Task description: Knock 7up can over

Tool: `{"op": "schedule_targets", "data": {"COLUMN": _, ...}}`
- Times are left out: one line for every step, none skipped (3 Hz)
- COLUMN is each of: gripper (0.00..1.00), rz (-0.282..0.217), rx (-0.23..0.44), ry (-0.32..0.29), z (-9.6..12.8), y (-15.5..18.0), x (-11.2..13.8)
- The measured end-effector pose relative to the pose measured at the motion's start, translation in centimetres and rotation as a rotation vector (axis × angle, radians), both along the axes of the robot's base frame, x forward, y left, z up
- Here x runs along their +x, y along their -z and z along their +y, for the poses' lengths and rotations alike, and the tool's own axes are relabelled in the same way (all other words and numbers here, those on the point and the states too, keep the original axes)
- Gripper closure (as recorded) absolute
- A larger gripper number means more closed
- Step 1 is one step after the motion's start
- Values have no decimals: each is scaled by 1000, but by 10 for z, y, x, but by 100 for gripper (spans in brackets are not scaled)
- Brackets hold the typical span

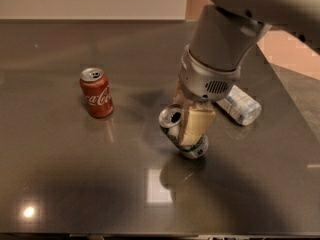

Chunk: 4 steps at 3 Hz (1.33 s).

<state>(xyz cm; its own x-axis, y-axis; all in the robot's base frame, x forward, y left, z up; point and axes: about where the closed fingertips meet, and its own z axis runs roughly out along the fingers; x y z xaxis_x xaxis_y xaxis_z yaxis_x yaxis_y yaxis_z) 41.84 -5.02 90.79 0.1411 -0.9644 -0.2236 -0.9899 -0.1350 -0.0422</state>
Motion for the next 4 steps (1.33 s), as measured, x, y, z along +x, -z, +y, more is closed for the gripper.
{"op": "schedule_targets", "data": {"gripper": 100, "rz": -40, "rx": -120, "ry": -20, "z": 0, "y": 6, "x": 11}}
{"op": "schedule_targets", "data": {"gripper": 82, "rz": -56, "rx": -219, "ry": -41, "z": -3, "y": 13, "x": 23}}
{"op": "schedule_targets", "data": {"gripper": 59, "rz": -73, "rx": -291, "ry": -67, "z": -4, "y": 19, "x": 33}}
{"op": "schedule_targets", "data": {"gripper": 36, "rz": -81, "rx": -336, "ry": -94, "z": -4, "y": 24, "x": 37}}
